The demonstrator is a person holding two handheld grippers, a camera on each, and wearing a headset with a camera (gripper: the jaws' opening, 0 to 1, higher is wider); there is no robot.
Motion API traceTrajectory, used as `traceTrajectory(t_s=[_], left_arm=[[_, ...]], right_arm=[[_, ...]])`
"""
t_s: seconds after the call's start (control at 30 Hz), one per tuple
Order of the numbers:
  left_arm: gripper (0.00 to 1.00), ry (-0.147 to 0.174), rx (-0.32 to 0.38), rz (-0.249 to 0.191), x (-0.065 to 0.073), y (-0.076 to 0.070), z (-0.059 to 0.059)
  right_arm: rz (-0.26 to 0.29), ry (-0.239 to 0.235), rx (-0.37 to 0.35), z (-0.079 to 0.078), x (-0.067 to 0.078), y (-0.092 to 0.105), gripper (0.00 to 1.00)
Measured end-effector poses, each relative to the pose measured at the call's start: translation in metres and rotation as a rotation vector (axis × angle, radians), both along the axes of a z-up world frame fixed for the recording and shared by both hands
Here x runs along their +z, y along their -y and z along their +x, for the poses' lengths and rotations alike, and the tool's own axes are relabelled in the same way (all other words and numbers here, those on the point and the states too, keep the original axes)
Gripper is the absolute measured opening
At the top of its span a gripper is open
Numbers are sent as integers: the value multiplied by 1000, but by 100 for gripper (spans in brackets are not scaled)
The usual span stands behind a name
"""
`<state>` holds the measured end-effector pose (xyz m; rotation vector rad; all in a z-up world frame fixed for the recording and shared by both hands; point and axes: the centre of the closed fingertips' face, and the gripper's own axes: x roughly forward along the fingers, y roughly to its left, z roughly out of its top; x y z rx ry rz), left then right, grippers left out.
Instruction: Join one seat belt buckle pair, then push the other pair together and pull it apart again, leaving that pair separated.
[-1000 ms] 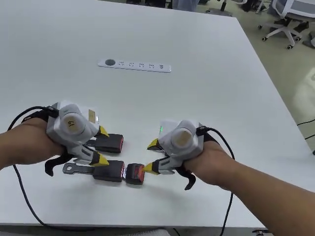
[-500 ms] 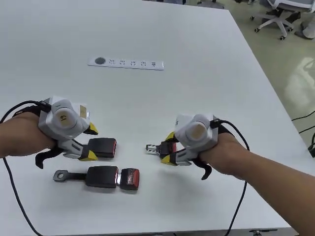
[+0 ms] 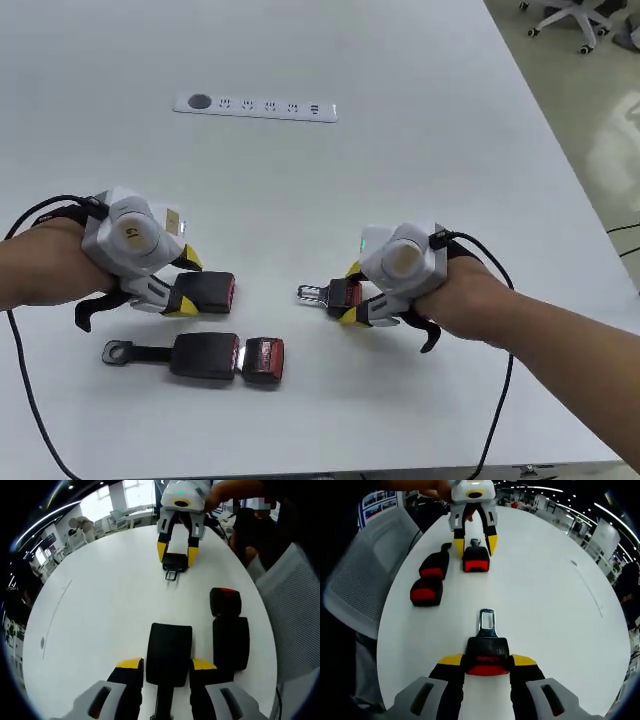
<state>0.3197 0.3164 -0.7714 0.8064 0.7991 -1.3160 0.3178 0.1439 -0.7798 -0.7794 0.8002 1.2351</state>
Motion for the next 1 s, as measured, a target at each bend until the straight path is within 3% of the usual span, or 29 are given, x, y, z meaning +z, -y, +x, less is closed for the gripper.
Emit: traceTrajectory(t_s=[0.1, 0.13, 0.5, 0.8, 1.0], left_arm=[[36, 4, -12, -1, -3, 1, 1], [35, 23, -34, 6, -3, 0, 3], [34, 12, 4, 13, -7, -2, 7], [34, 5, -4, 7, -7, -1, 5], [34, -1, 2, 9, -7, 0, 4]], right_arm=[[11, -12, 4, 0, -1, 1, 32], [11, -13, 15, -1, -1, 1, 32], [-8, -29, 83, -1, -2, -1, 32], [-19, -25, 68, 0, -2, -2, 32], [2, -22, 50, 2, -2, -18, 32]])
